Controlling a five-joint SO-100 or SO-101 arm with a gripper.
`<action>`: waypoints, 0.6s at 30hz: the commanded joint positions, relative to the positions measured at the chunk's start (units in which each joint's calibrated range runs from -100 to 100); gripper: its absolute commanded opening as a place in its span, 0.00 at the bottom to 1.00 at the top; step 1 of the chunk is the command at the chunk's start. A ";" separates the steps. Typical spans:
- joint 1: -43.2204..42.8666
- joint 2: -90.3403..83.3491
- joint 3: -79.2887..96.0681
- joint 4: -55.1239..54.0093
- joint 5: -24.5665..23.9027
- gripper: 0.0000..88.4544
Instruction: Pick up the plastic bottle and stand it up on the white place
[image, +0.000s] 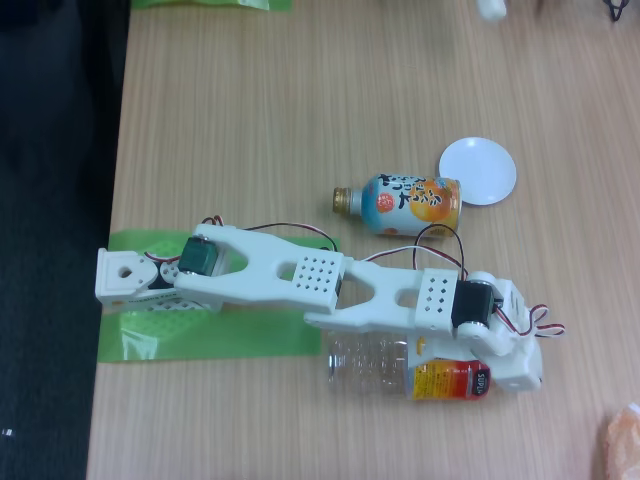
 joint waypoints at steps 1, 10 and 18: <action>-0.27 -1.46 -2.17 -0.84 -0.25 0.14; -0.13 -5.24 -1.99 -0.92 -0.30 0.14; 0.10 -11.29 -2.08 4.40 -0.30 0.14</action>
